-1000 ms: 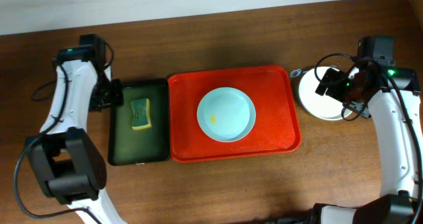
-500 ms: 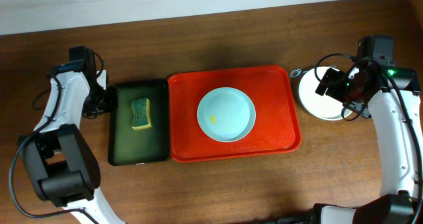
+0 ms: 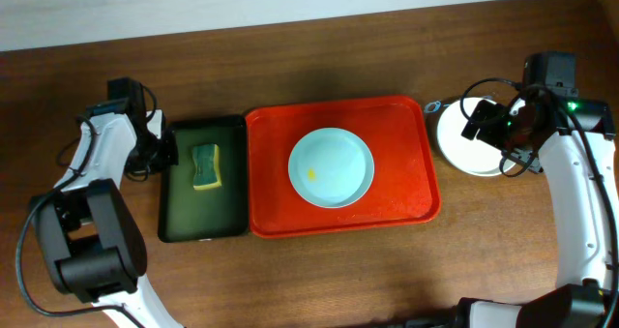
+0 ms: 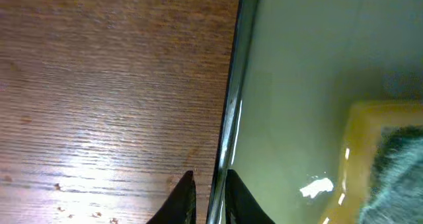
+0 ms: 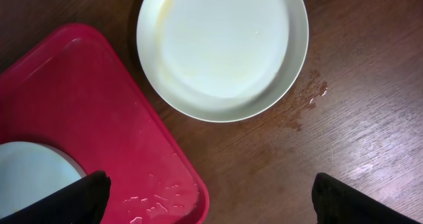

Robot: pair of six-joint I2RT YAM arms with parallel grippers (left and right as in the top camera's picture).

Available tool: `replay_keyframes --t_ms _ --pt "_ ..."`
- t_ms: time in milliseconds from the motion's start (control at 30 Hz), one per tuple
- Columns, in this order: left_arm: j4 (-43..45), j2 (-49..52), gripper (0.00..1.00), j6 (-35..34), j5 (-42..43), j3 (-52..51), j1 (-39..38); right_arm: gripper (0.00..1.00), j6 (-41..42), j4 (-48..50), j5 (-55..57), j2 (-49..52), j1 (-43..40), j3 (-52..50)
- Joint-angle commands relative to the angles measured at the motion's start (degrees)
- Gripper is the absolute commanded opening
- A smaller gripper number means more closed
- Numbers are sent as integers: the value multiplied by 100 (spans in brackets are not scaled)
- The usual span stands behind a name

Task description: Clean dirty plates on tray and stack at the side

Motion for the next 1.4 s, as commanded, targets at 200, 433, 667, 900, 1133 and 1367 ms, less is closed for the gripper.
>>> replay_keyframes --t_ms 200,433,667,900,1133,1367 --pt "151 -33 0 190 -173 -177 9 98 -57 -2 -31 42 -22 0" --pt "219 -33 0 267 -328 -177 9 98 -57 -2 -31 42 -22 2" --pt "219 -33 0 310 -385 -177 11 98 -57 -2 -31 42 -22 0" --pt "326 -33 0 595 -629 -177 9 98 -57 -2 -31 42 -22 0" --pt "435 -33 20 798 -542 -157 4 98 -57 -2 -31 42 -22 0" --pt "-144 -35 42 643 -79 616 2 98 -57 -2 -31 42 -22 0"
